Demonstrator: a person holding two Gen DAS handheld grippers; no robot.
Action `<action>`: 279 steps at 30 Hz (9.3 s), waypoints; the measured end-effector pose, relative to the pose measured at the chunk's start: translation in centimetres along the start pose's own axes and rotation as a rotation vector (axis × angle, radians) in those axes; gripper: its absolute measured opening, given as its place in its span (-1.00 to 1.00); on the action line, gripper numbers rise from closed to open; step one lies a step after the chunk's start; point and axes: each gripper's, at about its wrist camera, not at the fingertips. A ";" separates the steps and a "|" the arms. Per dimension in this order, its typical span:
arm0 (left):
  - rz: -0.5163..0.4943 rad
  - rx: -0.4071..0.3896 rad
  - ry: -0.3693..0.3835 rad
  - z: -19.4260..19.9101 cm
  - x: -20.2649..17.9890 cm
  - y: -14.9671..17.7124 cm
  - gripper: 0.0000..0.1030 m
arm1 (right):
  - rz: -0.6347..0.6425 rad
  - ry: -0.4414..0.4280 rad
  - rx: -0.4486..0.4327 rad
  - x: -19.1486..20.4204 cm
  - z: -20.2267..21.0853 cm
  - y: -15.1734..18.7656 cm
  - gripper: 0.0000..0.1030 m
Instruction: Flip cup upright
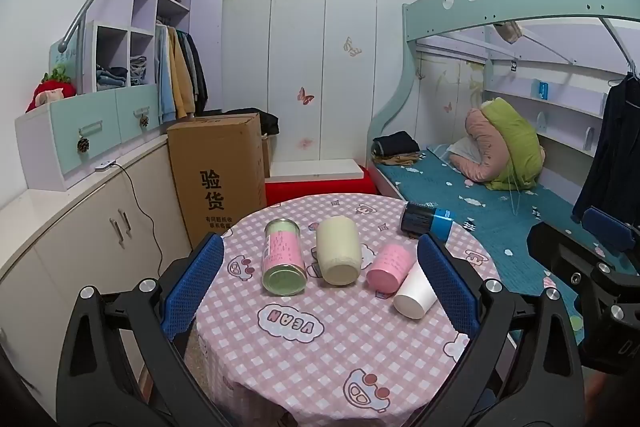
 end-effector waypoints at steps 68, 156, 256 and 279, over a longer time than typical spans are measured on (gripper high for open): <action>-0.004 0.005 -0.001 -1.7 0.2 1.3 0.90 | -0.022 -0.012 0.024 -1.1 -0.9 -0.4 0.86; -1.366 0.708 0.410 -45.0 -26.1 -6.1 0.59 | -0.478 0.147 0.454 -21.7 -28.3 -1.1 0.86; -0.422 0.567 0.216 -19.1 -4.3 -3.5 0.33 | -0.229 0.048 0.319 -6.2 -14.4 -3.3 0.86; -0.039 0.721 0.226 -20.1 -0.8 5.1 0.43 | -0.164 0.072 0.456 -0.8 -15.3 2.4 0.86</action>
Point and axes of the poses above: each gripper's, at about its wrist camera, not at the fingertips, and z roughly against the way its jaws point, x to its left, y to its underside, and after that the axes turned 12 degrees about x, right-handed
